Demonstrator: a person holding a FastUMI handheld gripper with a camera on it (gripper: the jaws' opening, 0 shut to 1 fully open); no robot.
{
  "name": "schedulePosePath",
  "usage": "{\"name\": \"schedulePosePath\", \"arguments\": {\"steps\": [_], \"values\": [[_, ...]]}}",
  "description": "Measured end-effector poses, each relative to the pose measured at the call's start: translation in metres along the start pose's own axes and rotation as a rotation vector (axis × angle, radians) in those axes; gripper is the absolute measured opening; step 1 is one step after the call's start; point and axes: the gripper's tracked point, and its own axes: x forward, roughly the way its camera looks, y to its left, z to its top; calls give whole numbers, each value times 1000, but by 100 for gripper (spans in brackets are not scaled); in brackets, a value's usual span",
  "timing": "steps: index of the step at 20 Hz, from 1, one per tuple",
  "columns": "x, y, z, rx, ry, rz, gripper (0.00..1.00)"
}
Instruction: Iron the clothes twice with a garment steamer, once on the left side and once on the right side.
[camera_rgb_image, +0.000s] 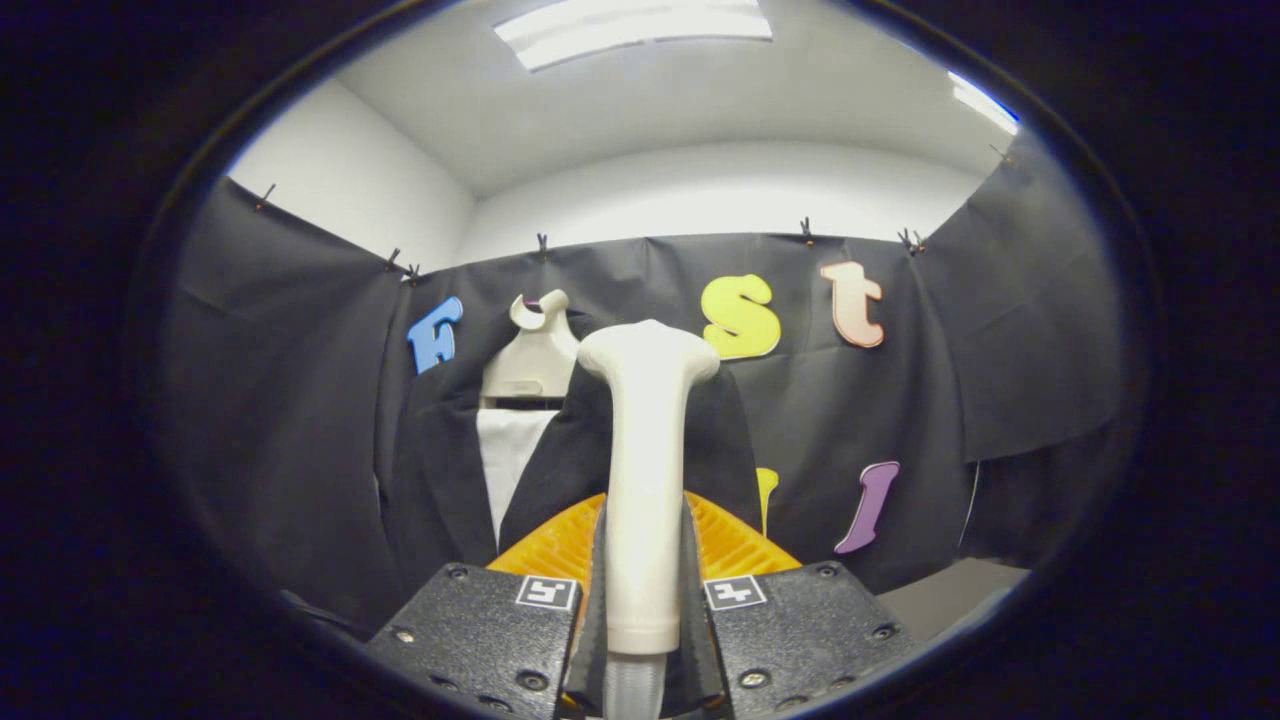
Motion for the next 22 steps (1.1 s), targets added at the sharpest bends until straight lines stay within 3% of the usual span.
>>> {"name": "schedulePosePath", "arguments": {"steps": [22], "values": [[-38,0,-85,-26,140,-31,33]]}}
